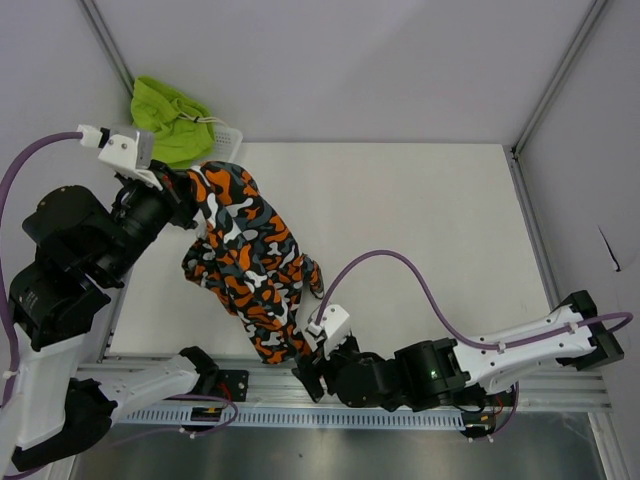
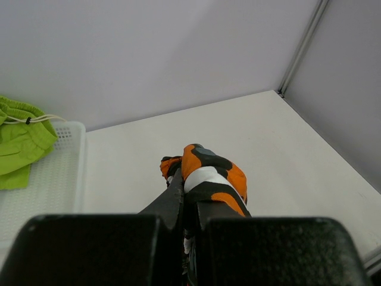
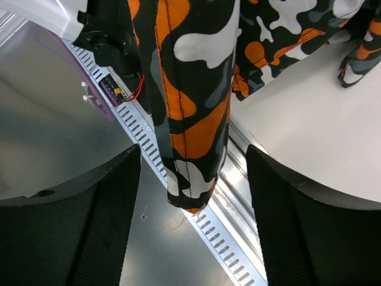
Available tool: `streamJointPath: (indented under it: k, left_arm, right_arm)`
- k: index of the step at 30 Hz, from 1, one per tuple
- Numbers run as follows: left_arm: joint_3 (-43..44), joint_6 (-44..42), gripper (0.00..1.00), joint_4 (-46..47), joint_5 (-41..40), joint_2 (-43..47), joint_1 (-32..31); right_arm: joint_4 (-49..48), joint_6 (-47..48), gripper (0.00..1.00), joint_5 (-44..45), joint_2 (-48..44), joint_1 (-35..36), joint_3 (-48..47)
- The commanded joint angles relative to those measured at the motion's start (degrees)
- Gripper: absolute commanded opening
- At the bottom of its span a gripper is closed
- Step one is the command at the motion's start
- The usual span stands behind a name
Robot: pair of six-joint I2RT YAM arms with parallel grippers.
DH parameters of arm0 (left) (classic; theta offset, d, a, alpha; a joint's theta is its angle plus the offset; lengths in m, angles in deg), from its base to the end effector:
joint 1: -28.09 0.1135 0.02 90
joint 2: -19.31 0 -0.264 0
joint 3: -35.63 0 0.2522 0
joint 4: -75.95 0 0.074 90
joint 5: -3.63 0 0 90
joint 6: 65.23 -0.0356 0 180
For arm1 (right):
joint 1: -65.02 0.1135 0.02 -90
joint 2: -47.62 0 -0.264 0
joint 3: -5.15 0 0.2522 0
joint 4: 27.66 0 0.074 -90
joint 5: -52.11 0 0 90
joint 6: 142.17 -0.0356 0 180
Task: Fold and stack the shorts
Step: Flatten the shorts out
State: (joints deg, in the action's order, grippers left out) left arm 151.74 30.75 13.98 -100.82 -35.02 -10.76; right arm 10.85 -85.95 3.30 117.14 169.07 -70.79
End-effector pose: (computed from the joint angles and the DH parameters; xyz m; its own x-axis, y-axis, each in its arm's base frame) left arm 0.0786 -0.0519 0.5498 -0.0456 -0.0928 -0.9946 0.4106 0.9059 -0.1034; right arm -0.0413 0.2614 0.3355 -0.3740 -0.2290 -0.8987 -0.7911 0.5846 0.1803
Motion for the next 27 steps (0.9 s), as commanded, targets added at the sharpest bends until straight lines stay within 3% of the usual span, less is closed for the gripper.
streamJointPath:
  k: [1, 11, 16, 17, 19, 24, 27]
  left_arm:
    - [1.54, -0.18, 0.00, 1.18, -0.66, 0.27, 0.35]
    - [1.72, -0.26, 0.00, 1.01, -0.75, 0.01, 0.35]
    - [2.24, -0.35, 0.00, 0.75, -0.83, -0.25, 0.35]
    - [2.42, -0.27, 0.00, 0.57, -0.92, -0.34, 0.35]
    - [3.47, -0.18, 0.00, -0.57, -1.27, -0.96, 0.35]
    - [6.11, -0.62, 0.00, -3.91, -4.26, -3.50, 0.35]
    - [7.43, -1.14, 0.00, -4.79, -5.49, -5.70, 0.35]
  right_arm:
    - [-3.75, -2.17, 0.71, -0.32, 0.88, 0.01, 0.30]
    - [0.55, -5.77, 0.58, 3.10, 2.82, 1.24, -0.32]
    - [3.36, -6.91, 0.33, 4.16, 3.52, 1.51, -0.84]
    - [4.07, -6.91, 0.15, 4.42, 3.52, 1.51, -1.19]
    - [7.39, -6.65, 0.00, 5.74, 3.00, 1.51, -2.69]
    - [16.46, -0.78, 0.00, 8.74, -7.52, -2.78, -6.55]
    - [17.87, 7.39, 0.00, 4.53, -12.28, -11.21, -9.80]
